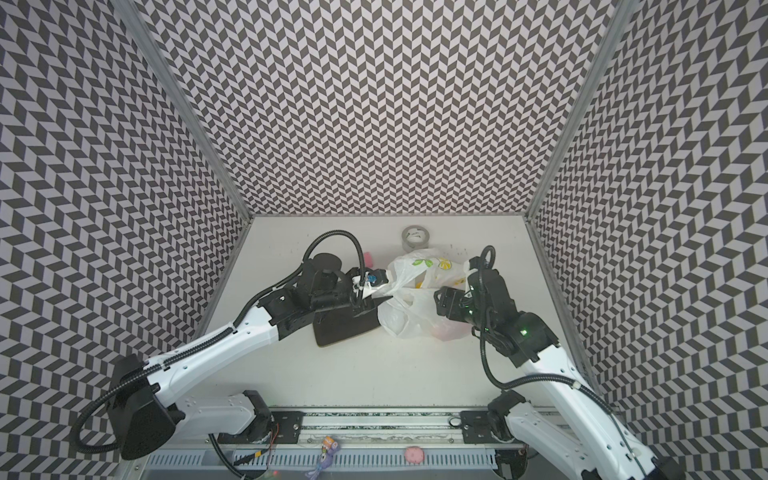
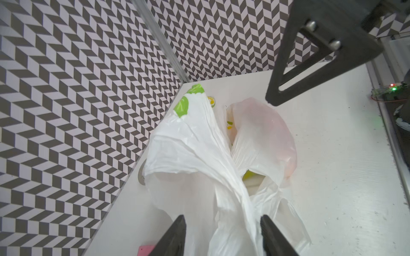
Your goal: Take the fake fruits out of the plastic bag
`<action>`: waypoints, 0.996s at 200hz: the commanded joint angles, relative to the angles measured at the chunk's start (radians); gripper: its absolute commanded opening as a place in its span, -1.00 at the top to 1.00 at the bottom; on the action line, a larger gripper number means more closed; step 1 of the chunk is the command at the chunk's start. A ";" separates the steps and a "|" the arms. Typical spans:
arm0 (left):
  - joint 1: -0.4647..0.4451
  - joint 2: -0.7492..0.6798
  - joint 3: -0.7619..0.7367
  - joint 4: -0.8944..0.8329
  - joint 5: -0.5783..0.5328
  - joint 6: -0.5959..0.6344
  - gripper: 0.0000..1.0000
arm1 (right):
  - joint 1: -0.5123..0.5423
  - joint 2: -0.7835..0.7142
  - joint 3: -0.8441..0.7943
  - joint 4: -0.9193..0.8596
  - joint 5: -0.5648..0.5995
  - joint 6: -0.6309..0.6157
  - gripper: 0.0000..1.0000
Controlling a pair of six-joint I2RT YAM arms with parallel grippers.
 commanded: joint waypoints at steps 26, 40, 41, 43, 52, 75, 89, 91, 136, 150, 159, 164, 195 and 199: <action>-0.006 0.031 0.050 0.011 -0.099 0.030 0.61 | 0.003 0.058 0.076 0.010 0.004 -0.065 -0.62; -0.003 0.014 0.039 0.055 -0.098 0.004 0.87 | 0.024 0.076 0.095 0.037 -0.018 -0.118 -0.55; -0.004 0.012 0.037 0.060 -0.098 0.001 0.89 | 0.028 0.077 0.096 0.038 -0.019 -0.120 -0.55; -0.003 0.009 0.035 0.068 -0.098 -0.005 0.92 | 0.036 0.081 0.101 0.041 -0.021 -0.133 -0.54; 0.006 -0.003 0.025 0.103 -0.088 -0.040 1.00 | 0.083 0.093 0.114 0.060 -0.018 -0.182 -0.55; 0.093 -0.008 0.003 0.187 0.040 -0.196 1.00 | 0.254 0.093 0.100 0.133 0.078 -0.320 -0.55; 0.149 -0.009 -0.028 0.257 0.150 -0.302 1.00 | 0.354 0.082 0.061 0.208 0.139 -0.448 -0.55; 0.153 -0.009 -0.033 0.267 0.161 -0.312 1.00 | 0.374 0.082 0.055 0.219 0.147 -0.461 -0.55; 0.161 0.016 -0.051 0.326 0.238 -0.383 1.00 | 0.511 0.135 -0.032 0.451 0.251 -0.674 -0.61; 0.161 0.014 -0.057 0.334 0.241 -0.390 1.00 | 0.520 0.172 -0.043 0.471 0.291 -0.665 -0.61; 0.161 0.014 -0.059 0.335 0.241 -0.392 1.00 | 0.526 0.193 -0.051 0.481 0.331 -0.659 -0.61; 0.161 0.014 -0.058 0.334 0.241 -0.393 1.00 | 0.528 0.201 -0.055 0.486 0.356 -0.650 -0.60; 0.163 0.006 -0.070 0.341 0.238 -0.398 1.00 | 0.530 0.237 -0.078 0.526 0.428 -0.611 -0.58; 0.164 0.005 -0.070 0.343 0.237 -0.399 1.00 | 0.531 0.241 -0.080 0.529 0.428 -0.605 -0.57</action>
